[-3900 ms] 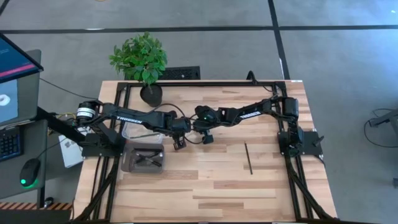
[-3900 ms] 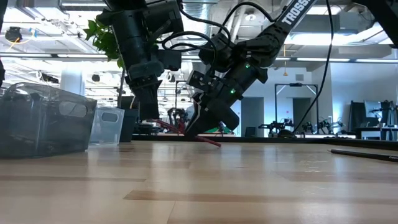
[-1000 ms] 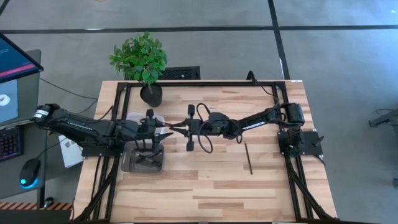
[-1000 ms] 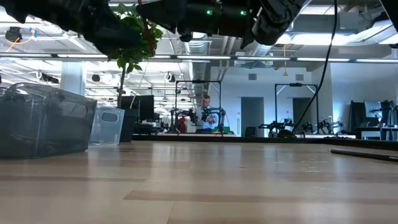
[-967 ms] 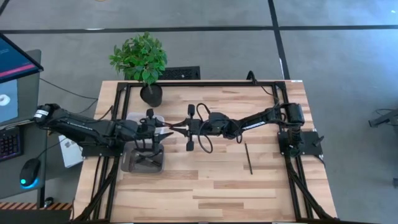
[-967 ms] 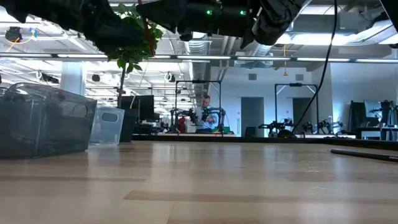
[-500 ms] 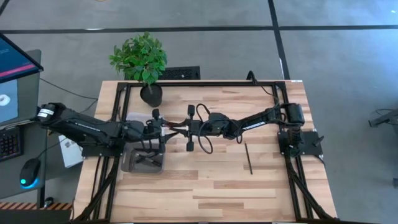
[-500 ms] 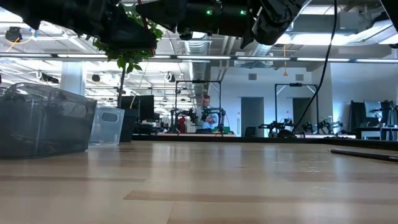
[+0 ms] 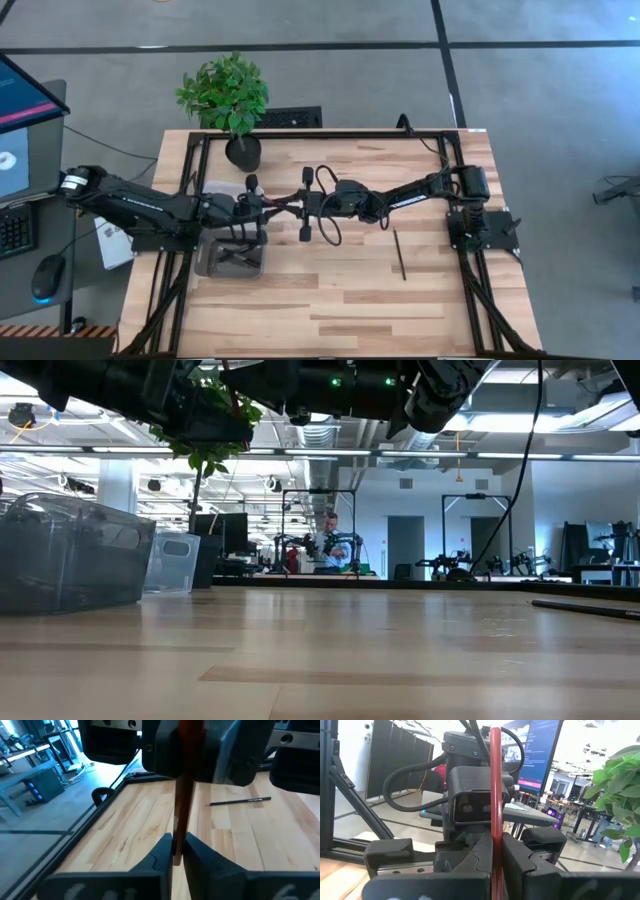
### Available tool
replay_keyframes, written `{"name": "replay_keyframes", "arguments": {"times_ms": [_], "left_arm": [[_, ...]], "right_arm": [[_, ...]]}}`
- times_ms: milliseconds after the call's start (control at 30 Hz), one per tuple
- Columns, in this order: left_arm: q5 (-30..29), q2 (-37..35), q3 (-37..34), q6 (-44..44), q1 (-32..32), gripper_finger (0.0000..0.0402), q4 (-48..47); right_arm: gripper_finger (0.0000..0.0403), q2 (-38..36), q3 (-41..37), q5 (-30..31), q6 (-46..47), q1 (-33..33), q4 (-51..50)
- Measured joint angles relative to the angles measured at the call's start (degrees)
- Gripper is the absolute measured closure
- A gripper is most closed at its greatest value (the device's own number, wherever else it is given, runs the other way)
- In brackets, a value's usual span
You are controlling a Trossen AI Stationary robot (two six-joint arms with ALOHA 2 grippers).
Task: Sort pens & pencils
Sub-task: Put the red pencil into the transparent bin
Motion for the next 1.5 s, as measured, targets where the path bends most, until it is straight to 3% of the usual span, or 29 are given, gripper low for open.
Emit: {"name": "replay_keyframes", "arguments": {"times_ms": [633, 1067, 1200, 1500], "left_arm": [[-1.55, 0.0, 0.02, 1.21, 0.0, 0.0394, 0.05], [-2.07, -5.99, 0.07, 0.98, 0.0, 0.0394, -6.93], [-5.08, -9.89, 1.71, -3.63, 0.13, 0.0394, -18.81], [-3.42, -12.12, 13.57, -24.88, -0.09, 0.0394, -63.56]], "right_arm": [[0.0353, -0.02, 0.02, 0.04, 0.0, -0.04, -0.31], [0.0303, -0.11, 0.07, -0.09, 4.98, -0.15, -1.22], [0.0278, -0.46, 0.0, -0.43, 4.43, 0.17, -5.43], [0.0246, -2.21, 0.11, 1.1, 5.01, -0.33, -16.95]]}}
